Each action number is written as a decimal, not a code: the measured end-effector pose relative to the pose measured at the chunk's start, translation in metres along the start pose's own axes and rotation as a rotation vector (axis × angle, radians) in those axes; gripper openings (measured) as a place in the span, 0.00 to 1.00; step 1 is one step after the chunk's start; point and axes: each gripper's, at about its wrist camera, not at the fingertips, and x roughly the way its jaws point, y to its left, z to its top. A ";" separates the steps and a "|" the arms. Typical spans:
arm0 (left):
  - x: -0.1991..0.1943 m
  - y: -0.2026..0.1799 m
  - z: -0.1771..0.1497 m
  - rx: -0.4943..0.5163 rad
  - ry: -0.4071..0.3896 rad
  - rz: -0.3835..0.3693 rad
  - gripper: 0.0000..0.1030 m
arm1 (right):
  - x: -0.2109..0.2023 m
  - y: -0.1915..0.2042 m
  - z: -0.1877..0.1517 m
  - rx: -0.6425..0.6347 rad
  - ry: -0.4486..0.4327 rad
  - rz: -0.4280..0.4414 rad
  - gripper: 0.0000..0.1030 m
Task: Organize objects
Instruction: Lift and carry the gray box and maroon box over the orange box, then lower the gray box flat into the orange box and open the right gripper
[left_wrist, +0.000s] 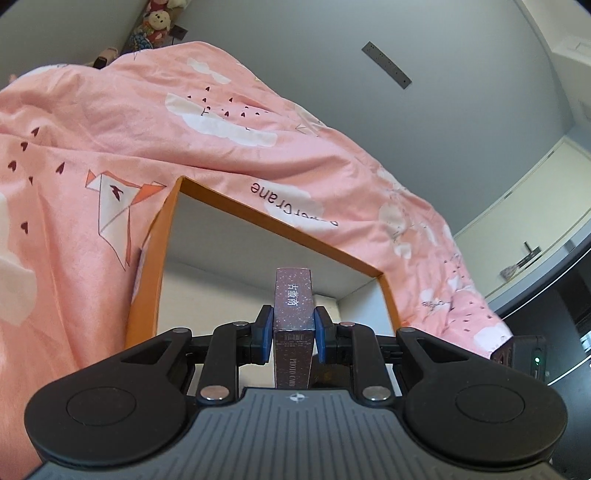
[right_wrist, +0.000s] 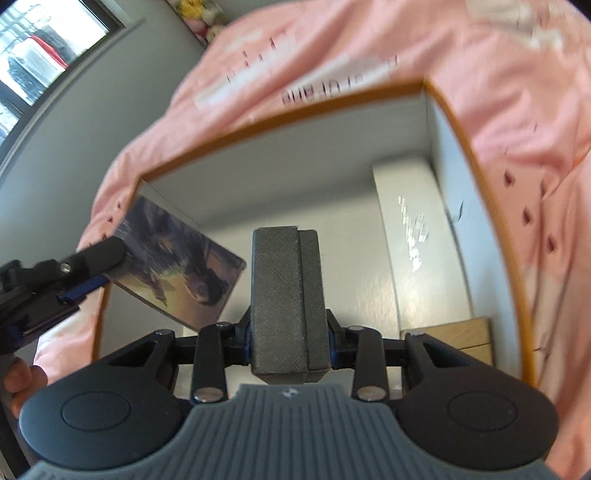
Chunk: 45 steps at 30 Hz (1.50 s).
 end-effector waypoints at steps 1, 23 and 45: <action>0.002 0.000 0.001 0.004 0.000 0.008 0.24 | 0.006 -0.002 0.001 0.010 0.020 0.010 0.35; 0.025 0.009 -0.004 0.010 0.082 0.027 0.24 | 0.011 0.023 -0.006 -0.330 0.172 -0.212 0.51; 0.044 -0.007 -0.011 0.126 0.291 0.104 0.25 | 0.022 0.009 0.016 -0.336 0.208 -0.173 0.35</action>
